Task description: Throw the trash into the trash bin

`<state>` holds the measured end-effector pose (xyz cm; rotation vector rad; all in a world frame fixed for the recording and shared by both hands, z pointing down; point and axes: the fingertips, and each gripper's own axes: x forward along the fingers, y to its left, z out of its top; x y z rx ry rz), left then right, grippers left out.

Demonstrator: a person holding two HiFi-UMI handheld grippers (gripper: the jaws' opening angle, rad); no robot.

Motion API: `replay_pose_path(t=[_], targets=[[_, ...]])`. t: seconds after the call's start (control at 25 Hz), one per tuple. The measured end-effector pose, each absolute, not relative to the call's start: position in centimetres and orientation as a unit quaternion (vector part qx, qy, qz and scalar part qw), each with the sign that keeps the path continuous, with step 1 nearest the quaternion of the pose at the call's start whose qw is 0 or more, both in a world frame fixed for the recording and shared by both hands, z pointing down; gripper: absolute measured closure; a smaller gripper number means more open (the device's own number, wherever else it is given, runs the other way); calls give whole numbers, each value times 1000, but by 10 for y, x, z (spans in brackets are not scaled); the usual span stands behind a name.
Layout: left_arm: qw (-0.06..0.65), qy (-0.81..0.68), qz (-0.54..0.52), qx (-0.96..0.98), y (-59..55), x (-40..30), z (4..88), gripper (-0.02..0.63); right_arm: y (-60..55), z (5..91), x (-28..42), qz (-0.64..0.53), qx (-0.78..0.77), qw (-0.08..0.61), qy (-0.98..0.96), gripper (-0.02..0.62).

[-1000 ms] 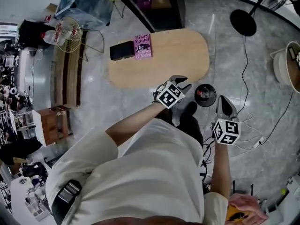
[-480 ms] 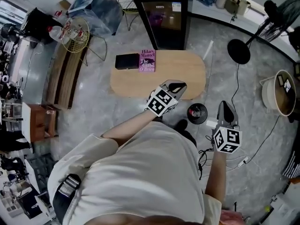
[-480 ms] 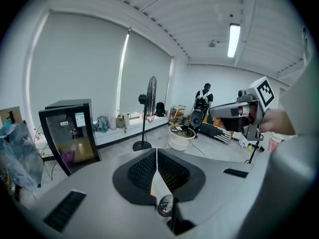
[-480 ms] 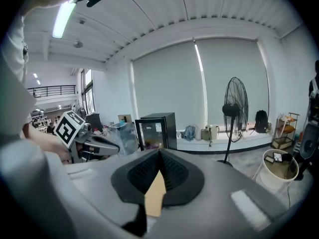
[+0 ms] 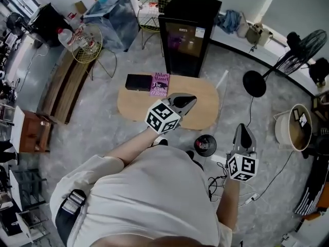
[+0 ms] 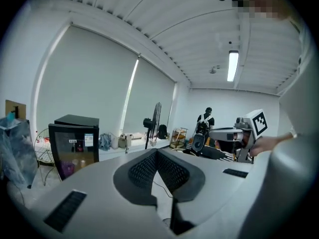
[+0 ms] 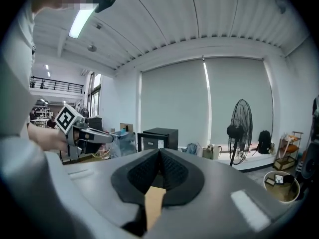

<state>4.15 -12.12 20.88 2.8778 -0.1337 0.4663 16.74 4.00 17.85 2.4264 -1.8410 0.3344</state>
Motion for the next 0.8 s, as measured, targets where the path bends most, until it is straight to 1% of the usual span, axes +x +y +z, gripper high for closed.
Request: replay_pose_path(t=[0.24,0.8], targets=[[105,-55,146,982,-142,32,191,600,24,160,168,96,789,32,-607,584],[111,-58,134,983,-160,33,187,600,3,154,172,86,786,36,-612,584]])
